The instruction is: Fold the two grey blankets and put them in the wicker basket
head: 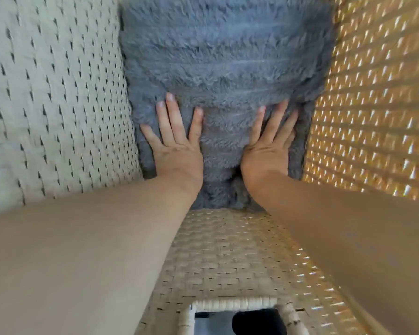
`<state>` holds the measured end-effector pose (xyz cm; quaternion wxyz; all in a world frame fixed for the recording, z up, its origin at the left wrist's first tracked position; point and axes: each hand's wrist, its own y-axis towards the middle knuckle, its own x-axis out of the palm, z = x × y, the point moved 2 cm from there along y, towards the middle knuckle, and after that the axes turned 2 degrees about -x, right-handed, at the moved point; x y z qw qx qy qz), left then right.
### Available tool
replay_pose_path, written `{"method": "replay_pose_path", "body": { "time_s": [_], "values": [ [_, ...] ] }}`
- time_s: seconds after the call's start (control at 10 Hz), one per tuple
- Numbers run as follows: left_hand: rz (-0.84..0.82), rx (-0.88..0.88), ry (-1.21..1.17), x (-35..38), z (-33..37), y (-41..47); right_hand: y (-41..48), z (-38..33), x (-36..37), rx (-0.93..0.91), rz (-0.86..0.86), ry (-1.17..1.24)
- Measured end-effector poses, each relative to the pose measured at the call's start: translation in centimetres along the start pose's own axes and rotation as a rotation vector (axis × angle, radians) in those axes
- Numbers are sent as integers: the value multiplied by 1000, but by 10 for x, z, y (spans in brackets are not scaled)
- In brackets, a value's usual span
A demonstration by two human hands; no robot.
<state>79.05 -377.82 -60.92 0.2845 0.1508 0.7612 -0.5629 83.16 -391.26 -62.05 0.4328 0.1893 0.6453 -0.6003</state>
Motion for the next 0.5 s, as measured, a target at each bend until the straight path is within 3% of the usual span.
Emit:
{"method": "replay_pose_path", "body": {
  "time_s": [0.1, 0.2, 0.3, 0.5],
  "values": [
    [-63, 8, -28, -18, -7, -15, -12, 4, -16, 16, 6, 45],
    [-56, 45, -49, -48, -21, -46, -37, 5, -56, 41, -61, -21],
    [-152, 107, -173, -86, -39, -92, -69, 3, -104, 57, -184, -2],
    [-227, 162, -532, -188, -95, -195, -163, 26, -216, 69, -457, 405]
  ]
}}
